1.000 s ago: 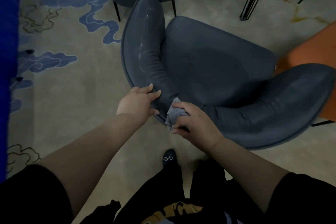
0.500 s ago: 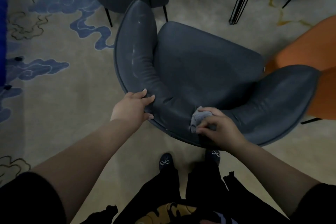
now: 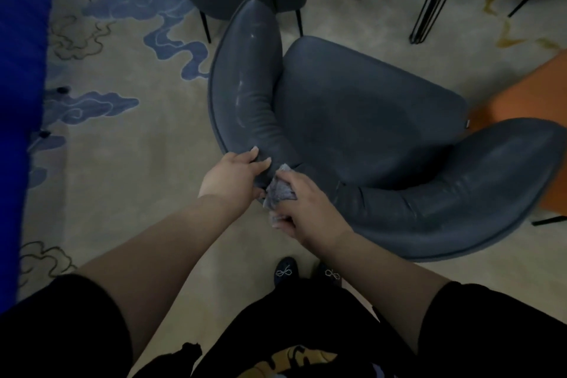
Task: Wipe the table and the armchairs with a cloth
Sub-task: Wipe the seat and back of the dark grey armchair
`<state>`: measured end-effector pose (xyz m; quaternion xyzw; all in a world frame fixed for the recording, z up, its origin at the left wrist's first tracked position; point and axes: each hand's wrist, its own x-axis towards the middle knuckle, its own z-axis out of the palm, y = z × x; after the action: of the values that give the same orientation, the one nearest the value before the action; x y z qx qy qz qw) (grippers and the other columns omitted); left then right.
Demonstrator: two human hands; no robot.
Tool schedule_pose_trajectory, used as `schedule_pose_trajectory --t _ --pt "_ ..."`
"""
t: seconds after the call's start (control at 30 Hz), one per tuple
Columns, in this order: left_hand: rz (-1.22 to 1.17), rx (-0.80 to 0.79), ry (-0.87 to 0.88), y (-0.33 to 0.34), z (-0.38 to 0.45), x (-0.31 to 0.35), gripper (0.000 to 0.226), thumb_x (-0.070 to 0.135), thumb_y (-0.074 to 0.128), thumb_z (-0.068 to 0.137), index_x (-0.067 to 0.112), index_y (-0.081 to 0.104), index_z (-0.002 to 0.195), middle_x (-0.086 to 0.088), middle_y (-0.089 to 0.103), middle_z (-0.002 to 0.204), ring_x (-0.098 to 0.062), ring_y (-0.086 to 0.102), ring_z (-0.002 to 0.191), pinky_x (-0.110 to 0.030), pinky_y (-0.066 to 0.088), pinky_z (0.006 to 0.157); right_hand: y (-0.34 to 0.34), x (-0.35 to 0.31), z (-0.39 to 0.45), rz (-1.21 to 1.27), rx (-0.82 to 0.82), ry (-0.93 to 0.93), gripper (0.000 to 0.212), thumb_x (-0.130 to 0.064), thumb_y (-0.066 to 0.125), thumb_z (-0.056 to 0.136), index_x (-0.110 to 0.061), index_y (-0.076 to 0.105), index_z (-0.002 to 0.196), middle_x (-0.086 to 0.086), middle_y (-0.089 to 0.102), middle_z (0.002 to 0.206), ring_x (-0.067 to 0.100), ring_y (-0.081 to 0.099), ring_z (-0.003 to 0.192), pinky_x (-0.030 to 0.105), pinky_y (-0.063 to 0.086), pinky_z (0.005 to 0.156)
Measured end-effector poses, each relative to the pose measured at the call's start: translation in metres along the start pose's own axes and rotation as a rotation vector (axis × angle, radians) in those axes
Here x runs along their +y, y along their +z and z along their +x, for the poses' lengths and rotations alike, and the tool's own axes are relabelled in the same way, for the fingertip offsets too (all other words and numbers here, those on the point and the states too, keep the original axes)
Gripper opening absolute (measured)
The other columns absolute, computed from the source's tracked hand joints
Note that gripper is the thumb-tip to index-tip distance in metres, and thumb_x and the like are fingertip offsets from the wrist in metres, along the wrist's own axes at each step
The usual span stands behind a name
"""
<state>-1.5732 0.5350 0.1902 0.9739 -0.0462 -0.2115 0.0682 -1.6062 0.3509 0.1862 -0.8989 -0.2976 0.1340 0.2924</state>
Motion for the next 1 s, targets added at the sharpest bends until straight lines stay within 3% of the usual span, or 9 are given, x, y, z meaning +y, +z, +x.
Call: schedule_pose_trajectory --t 0.13,0.23,0.3,0.4,0.5,0.57,0.73,0.87,1.0 --pt "-0.022 0.011 0.021 0.001 -0.005 0.000 0.073 0.042 0.065 0.085 0.035 0.027 0.147 0.006 0.015 0.158 -0.020 0.023 0.139 -0.029 0.026 0.112 -0.011 0.013 -0.009 0.059 -0.042 -0.026 0.014 -0.027 0.077 0.075 -0.015 0.073 0.080 0.008 0.044 0.140 0.026 0.038 0.129 0.030 0.031 0.103" --pt "-0.220 0.103 0.017 0.003 -0.019 0.002 0.066 0.033 0.070 0.083 0.028 0.041 0.142 0.001 0.021 0.157 -0.020 0.024 0.140 -0.026 0.020 0.114 -0.024 0.029 -0.020 0.278 -0.061 0.075 0.005 -0.025 0.080 0.072 -0.026 0.074 0.072 -0.004 0.044 0.138 0.007 0.038 0.126 0.013 0.025 0.102" --pt "-0.409 0.280 -0.075 0.009 -0.033 0.008 0.058 0.026 0.075 0.080 0.022 0.053 0.134 -0.001 0.035 0.150 -0.021 0.033 0.134 -0.025 0.025 0.110 -0.031 0.033 -0.020 0.427 -0.011 0.219 0.015 -0.022 0.080 0.072 -0.034 0.072 0.067 -0.013 0.044 0.132 -0.005 0.041 0.120 0.003 0.025 0.096" --pt "-0.673 0.459 -0.328 0.026 -0.050 0.026 0.047 0.024 0.080 0.074 0.019 0.059 0.115 0.003 0.048 0.119 -0.018 0.051 0.112 -0.024 0.038 0.096 -0.034 0.034 -0.010 0.437 0.090 0.311 0.011 -0.016 0.079 0.073 -0.025 0.074 0.072 -0.010 0.047 0.127 -0.008 0.044 0.112 -0.002 0.027 0.093" --pt "-0.935 0.372 -0.584 0.040 -0.054 0.040 0.043 0.028 0.082 0.071 0.020 0.051 0.099 0.002 0.054 0.105 -0.012 0.057 0.084 -0.025 0.044 0.075 -0.027 0.025 0.000 0.419 0.036 0.201 0.008 -0.015 0.079 0.073 -0.021 0.075 0.076 -0.007 0.043 0.133 0.000 0.040 0.123 0.004 0.024 0.102" --pt "-0.997 0.269 -0.623 0.048 -0.053 0.045 0.040 0.029 0.081 0.072 0.018 0.051 0.095 0.003 0.061 0.094 -0.009 0.057 0.076 -0.022 0.041 0.068 -0.019 0.019 0.002 0.399 0.000 0.142 0.008 -0.015 0.080 0.072 -0.021 0.074 0.074 -0.005 0.039 0.138 0.005 0.035 0.130 0.014 0.022 0.109" --pt "-1.058 0.208 -0.650 0.055 -0.045 0.043 0.035 0.026 0.083 0.068 0.020 0.053 0.087 0.002 0.064 0.088 -0.018 0.063 0.087 -0.034 0.052 0.078 -0.009 0.023 0.005 0.238 0.011 0.061 0.015 -0.016 0.079 0.072 -0.023 0.066 0.072 0.000 0.030 0.146 0.018 0.028 0.136 0.028 0.025 0.109" --pt "-1.184 0.151 -0.670 0.055 -0.041 0.039 0.043 0.021 0.085 0.065 0.010 0.057 0.096 -0.011 0.067 0.096 -0.028 0.065 0.091 -0.044 0.054 0.082 -0.010 0.026 0.006 0.277 -0.010 0.080 0.015 -0.012 0.073 0.077 -0.022 0.063 0.075 -0.003 0.030 0.145 0.009 0.030 0.132 0.010 0.020 0.104" --pt "-1.226 0.159 -0.687 0.055 -0.041 0.039 0.035 0.018 0.084 0.066 0.011 0.058 0.089 -0.012 0.069 0.091 -0.027 0.067 0.087 -0.045 0.055 0.081 -0.017 0.032 0.012 0.419 0.113 0.271 0.015 -0.006 0.070 0.078 -0.020 0.063 0.075 -0.004 0.039 0.132 0.005 0.041 0.122 -0.007 0.020 0.089"
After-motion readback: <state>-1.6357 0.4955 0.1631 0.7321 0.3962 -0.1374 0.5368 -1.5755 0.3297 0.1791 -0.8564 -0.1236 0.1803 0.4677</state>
